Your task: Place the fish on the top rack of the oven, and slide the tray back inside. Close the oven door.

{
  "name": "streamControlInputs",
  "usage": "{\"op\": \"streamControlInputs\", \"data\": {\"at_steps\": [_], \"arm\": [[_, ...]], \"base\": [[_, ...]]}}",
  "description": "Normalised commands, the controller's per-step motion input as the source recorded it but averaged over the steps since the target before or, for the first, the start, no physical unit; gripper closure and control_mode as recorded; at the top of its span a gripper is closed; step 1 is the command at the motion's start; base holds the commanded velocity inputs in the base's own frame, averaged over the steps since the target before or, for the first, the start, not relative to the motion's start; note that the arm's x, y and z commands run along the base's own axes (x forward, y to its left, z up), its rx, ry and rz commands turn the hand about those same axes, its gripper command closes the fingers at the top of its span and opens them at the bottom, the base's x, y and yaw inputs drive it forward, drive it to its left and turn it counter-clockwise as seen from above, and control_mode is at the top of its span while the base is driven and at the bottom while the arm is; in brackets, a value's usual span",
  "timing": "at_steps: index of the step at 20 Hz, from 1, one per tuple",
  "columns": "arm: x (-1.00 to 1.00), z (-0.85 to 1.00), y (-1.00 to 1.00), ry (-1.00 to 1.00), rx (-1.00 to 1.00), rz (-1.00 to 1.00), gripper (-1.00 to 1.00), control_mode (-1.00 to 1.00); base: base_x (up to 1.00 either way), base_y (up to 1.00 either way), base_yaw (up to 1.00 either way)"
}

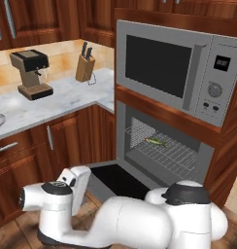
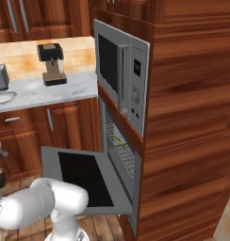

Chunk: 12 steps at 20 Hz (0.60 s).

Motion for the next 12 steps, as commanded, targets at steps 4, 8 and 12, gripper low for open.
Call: {"op": "streamControlInputs", "data": {"at_steps": [4,8,12], "arm": [[0.10,-0.58,0.62,0.40,-0.31,0.13,-1.00,-1.00],[0.17,-0.94,0.18,0.45,-0.40,0.17,-1.00,-1.00],[0.45,-1.00,0.00,0.47,-0.39,0.15,-1.00,-1.00]], "base": [[0.00,0.00,0.00],[0.00,0.00,0.00],[0.00,0.00,0.00]]}}
